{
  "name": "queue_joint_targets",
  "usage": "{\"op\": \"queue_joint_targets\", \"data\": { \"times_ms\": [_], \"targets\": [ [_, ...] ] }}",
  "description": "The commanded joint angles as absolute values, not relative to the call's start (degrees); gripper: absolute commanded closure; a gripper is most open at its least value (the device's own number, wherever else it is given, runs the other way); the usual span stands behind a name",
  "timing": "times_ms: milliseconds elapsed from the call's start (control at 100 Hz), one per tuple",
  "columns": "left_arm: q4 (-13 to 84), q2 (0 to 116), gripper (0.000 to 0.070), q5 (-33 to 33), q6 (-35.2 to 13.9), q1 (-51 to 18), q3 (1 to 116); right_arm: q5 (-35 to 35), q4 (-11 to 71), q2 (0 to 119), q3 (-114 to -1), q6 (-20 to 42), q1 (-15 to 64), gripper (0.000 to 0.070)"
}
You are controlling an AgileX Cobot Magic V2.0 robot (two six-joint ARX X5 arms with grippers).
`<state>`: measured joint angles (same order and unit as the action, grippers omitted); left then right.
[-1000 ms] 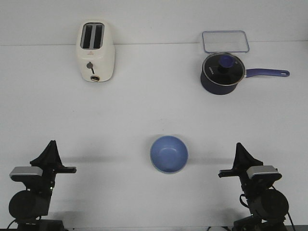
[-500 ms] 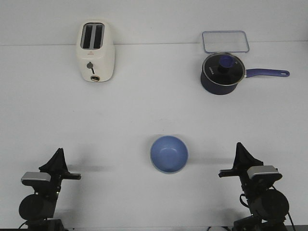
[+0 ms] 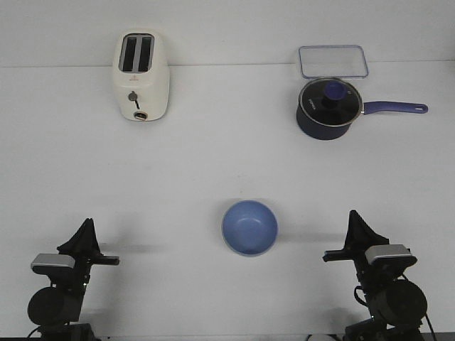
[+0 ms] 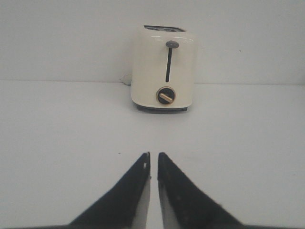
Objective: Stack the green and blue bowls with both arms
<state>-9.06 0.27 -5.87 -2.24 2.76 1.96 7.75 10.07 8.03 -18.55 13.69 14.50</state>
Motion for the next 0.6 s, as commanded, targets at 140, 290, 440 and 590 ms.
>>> {"op": "queue_joint_targets", "data": {
  "times_ms": [140,290,440,590],
  "targets": [
    [-10.0,0.2,0.0685,-6.0,-1.6,2.8,0.8,8.0,9.4,8.2,-18.5,13.2,14.5,0.0700],
    [-10.0,0.2,0.0685,-6.0,-1.6,2.8,0.8,8.0,9.4,8.2,-18.5,13.2,14.5,0.0700],
    [-10.0,0.2,0.0685,-6.0,-1.6,2.8,0.8,8.5,9.4,7.9,-18.5,5.6,14.0,0.0700],
    [-10.0,0.2,0.0685,-6.0,-1.6,2.8,0.8,5.6,7.2,5.0,-15.5,-4.8,7.7,0.0700]
  ]
}}
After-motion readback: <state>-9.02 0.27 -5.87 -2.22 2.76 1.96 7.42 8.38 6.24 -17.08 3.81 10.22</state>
